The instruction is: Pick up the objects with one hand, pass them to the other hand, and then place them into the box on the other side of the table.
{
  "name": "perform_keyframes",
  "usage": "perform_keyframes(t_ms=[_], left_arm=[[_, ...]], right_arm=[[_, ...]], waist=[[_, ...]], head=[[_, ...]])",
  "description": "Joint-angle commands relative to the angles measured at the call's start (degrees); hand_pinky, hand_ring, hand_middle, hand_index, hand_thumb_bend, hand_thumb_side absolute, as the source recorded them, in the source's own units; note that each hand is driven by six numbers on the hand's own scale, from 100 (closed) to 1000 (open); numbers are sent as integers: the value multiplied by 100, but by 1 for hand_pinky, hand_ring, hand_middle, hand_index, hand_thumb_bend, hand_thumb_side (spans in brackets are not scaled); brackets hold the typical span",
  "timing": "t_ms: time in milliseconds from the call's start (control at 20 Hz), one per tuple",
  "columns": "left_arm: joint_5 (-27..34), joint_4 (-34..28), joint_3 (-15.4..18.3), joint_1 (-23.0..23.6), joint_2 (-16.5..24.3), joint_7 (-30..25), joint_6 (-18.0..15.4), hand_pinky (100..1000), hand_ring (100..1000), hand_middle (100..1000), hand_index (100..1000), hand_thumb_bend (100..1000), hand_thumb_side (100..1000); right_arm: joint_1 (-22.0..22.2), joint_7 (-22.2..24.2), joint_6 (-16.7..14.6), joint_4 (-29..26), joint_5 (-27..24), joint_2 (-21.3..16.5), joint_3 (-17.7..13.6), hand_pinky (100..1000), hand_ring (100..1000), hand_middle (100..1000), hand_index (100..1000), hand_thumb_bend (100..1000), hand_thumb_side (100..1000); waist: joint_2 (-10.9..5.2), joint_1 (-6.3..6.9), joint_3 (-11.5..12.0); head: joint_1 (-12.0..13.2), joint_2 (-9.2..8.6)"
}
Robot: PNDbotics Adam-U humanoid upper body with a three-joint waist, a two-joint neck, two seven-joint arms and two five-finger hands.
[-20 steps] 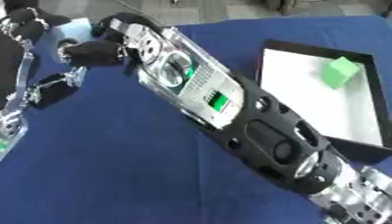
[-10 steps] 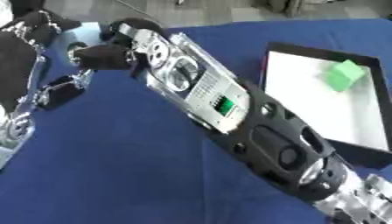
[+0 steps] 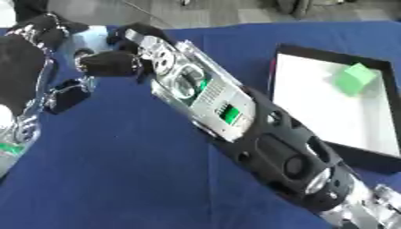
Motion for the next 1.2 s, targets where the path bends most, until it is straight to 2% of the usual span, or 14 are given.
perform_keyframes(t_ms=[50, 750, 1200], left_arm=[[-117, -252, -75, -158, -71, -61, -2, 562, 527, 527, 553, 100, 100], [-433, -331, -157, -188, -176, -191, 35, 545, 522, 522, 553, 100, 100], [-736, -300, -166, -160, -204, -290, 156, 522, 517, 519, 552, 112, 100]], right_arm=[[-71, -56, -24, -108, 30, 219, 19, 666, 865, 787, 911, 100, 497], [61, -126, -24, -234, 92, 345, 2, 669, 869, 790, 915, 100, 474], [87, -16, -24, -293, 237, 235, -65, 680, 882, 802, 924, 100, 477]], waist=[[-115, 22, 11], [-104, 4, 10], [-101, -11, -13]], head=[[42, -79], [77, -122], [123, -136]])
